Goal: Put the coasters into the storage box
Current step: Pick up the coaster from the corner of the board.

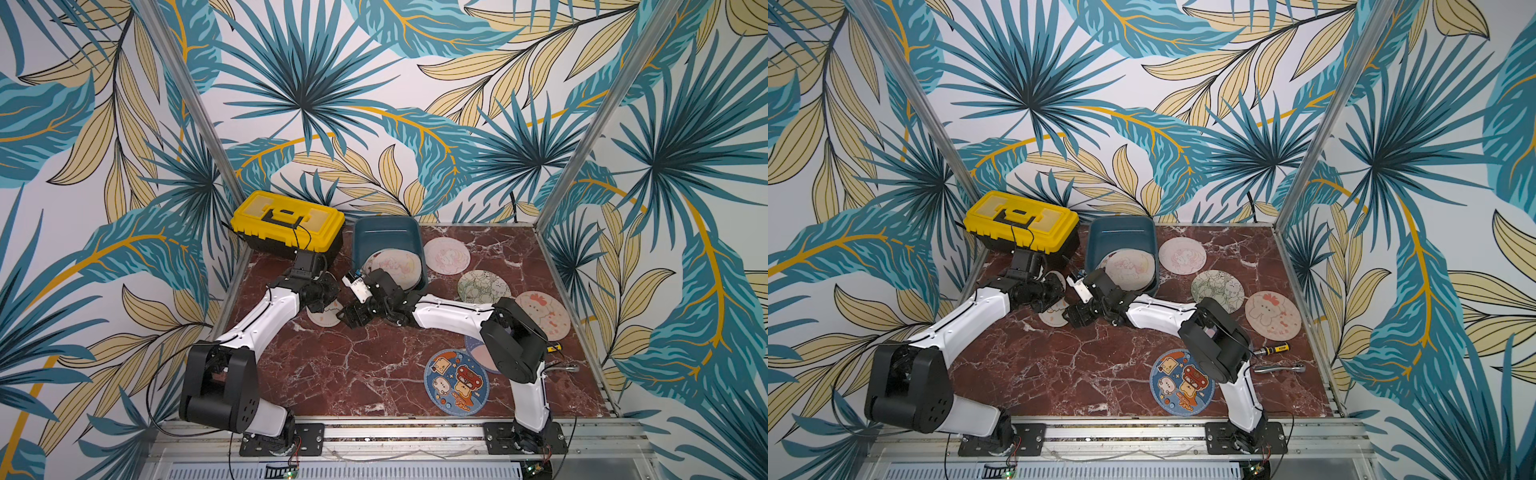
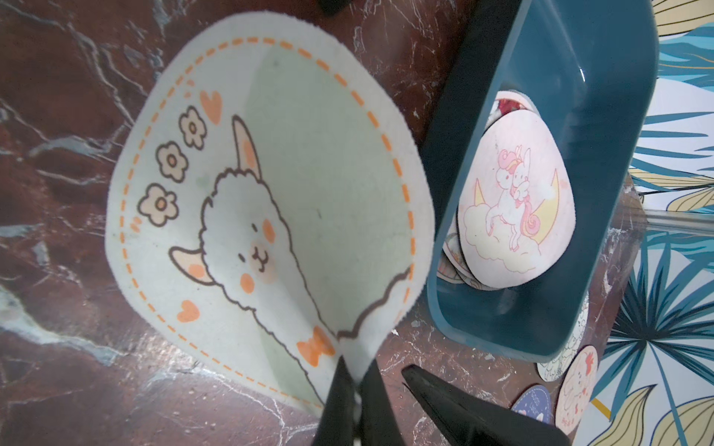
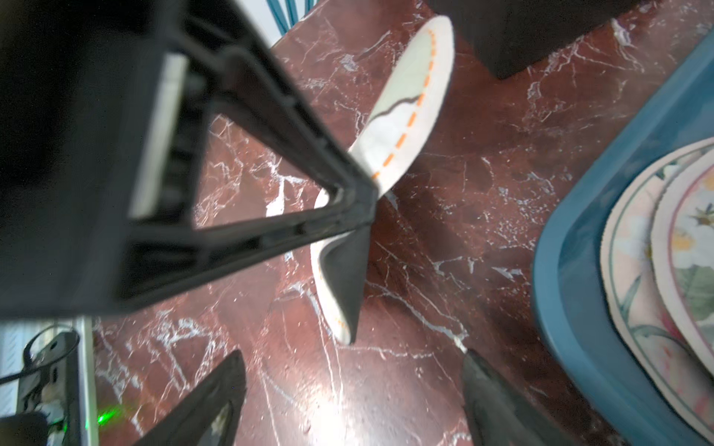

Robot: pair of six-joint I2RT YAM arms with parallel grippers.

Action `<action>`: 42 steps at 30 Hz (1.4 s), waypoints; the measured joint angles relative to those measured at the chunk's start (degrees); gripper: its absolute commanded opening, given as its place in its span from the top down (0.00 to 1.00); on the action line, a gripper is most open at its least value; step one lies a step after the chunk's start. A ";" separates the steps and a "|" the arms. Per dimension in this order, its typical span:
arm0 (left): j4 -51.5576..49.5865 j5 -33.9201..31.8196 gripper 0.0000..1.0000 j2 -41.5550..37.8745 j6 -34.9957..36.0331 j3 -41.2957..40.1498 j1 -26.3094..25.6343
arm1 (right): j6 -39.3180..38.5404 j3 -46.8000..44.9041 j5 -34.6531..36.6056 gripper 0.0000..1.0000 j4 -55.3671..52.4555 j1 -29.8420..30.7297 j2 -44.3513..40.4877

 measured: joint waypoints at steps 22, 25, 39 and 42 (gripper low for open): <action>1.29 2.16 0.70 -1.88 -0.11 -0.02 -0.02 | 2.14 4.46 1.97 1.00 6.16 0.26 4.00; 1.49 1.49 0.25 -2.29 0.72 -0.02 -0.02 | 1.97 4.44 2.86 1.00 5.33 0.26 4.00; 2.03 -5.35 0.00 -8.98 3.85 -1.07 0.00 | -0.17 3.58 8.09 1.00 -0.85 -0.07 0.04; 2.82 -6.23 0.00 -11.28 4.24 -2.19 -0.02 | -0.85 4.35 9.16 1.00 -3.76 -0.11 -1.31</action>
